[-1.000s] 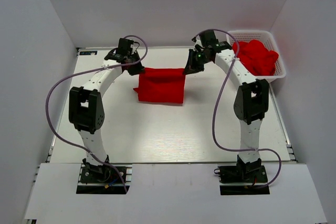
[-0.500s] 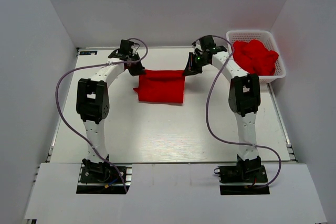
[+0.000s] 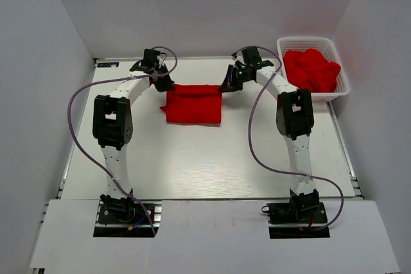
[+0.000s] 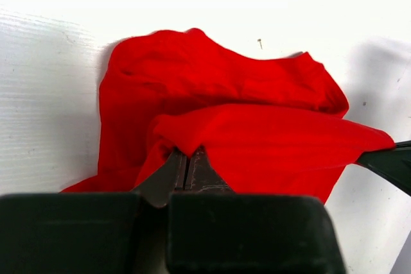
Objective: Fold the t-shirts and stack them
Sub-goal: Fold the long partially folded tshirt into a neat square
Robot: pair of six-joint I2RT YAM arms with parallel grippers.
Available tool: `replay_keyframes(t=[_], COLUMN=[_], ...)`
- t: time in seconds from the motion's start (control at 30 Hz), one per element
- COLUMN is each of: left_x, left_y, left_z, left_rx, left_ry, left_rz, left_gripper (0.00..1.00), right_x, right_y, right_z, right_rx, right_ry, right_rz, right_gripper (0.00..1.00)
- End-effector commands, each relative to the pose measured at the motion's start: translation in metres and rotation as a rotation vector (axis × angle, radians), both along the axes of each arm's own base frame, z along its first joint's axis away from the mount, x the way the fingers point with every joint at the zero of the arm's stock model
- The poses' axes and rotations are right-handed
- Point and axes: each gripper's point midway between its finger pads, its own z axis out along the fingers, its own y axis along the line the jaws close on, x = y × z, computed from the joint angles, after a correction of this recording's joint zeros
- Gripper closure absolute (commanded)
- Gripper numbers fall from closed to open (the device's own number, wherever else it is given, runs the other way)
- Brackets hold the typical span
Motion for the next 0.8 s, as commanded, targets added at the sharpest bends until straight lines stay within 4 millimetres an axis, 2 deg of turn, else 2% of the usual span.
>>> replay_keyframes(t=[0.0,0.07,0.1,0.17,0.2,0.23,0.27,0.3,0.33,0.43,0.5,0.57,0.6,0.63,0.67,0.73,0.77], left_x=[0.011,0.006,0.007,-0.002,-0.002,-0.009,-0.011,-0.012,-0.014,-0.014,-0.018,-0.013,-0.012,-0.009,-0.009,-0.004,-0.003], left_y=[0.003,0.004,0.007,0.012,0.015,0.017,0.019,0.021,0.021,0.030,0.033,0.032,0.036,0.036,0.035,0.032,0.030], left_z=[0.029,0.034,0.042,0.054,0.059,0.056,0.067,0.069,0.064,0.067,0.058,0.062,0.054,0.052,0.039,0.037,0.034], left_rx=[-0.031,-0.025,-0.016,-0.003,0.007,0.008,0.011,0.018,0.020,0.038,0.049,0.044,0.048,0.049,0.047,0.040,0.032], left_ry=[-0.076,-0.084,-0.103,-0.120,-0.144,-0.136,-0.164,-0.175,-0.163,-0.166,-0.147,-0.170,-0.153,-0.152,-0.125,-0.124,-0.123], left_rz=[-0.005,-0.013,-0.002,0.013,0.026,0.026,0.033,0.042,0.042,0.068,0.074,0.075,0.083,0.083,0.076,0.070,0.063], left_gripper=[1.00,1.00,1.00,1.00,1.00,1.00,1.00,1.00,1.00,1.00,1.00,1.00,1.00,1.00,1.00,1.00,1.00], right_x=[0.013,0.008,0.002,0.002,-0.005,-0.005,-0.006,-0.007,-0.008,-0.009,-0.008,-0.005,0.000,0.004,0.006,0.013,0.016], right_y=[0.009,0.013,0.010,0.010,0.005,0.006,0.004,0.005,0.004,0.008,0.011,0.012,0.015,0.015,0.016,0.018,0.020], right_z=[0.032,0.041,0.053,0.062,0.068,0.073,0.074,0.076,0.074,0.069,0.065,0.058,0.055,0.059,0.054,0.049,0.040], right_rx=[0.076,0.085,0.084,0.075,0.064,0.069,0.065,0.063,0.061,0.073,0.079,0.076,0.077,0.082,0.080,0.082,0.081], right_ry=[-0.096,-0.107,-0.124,-0.171,-0.181,-0.200,-0.203,-0.206,-0.197,-0.173,-0.165,-0.156,-0.154,-0.168,-0.163,-0.163,-0.156], right_rz=[0.035,0.054,0.050,0.041,0.030,0.032,0.032,0.030,0.029,0.041,0.049,0.047,0.045,0.041,0.041,0.031,0.027], right_gripper=[1.00,1.00,1.00,1.00,1.00,1.00,1.00,1.00,1.00,1.00,1.00,1.00,1.00,1.00,1.00,1.00,1.00])
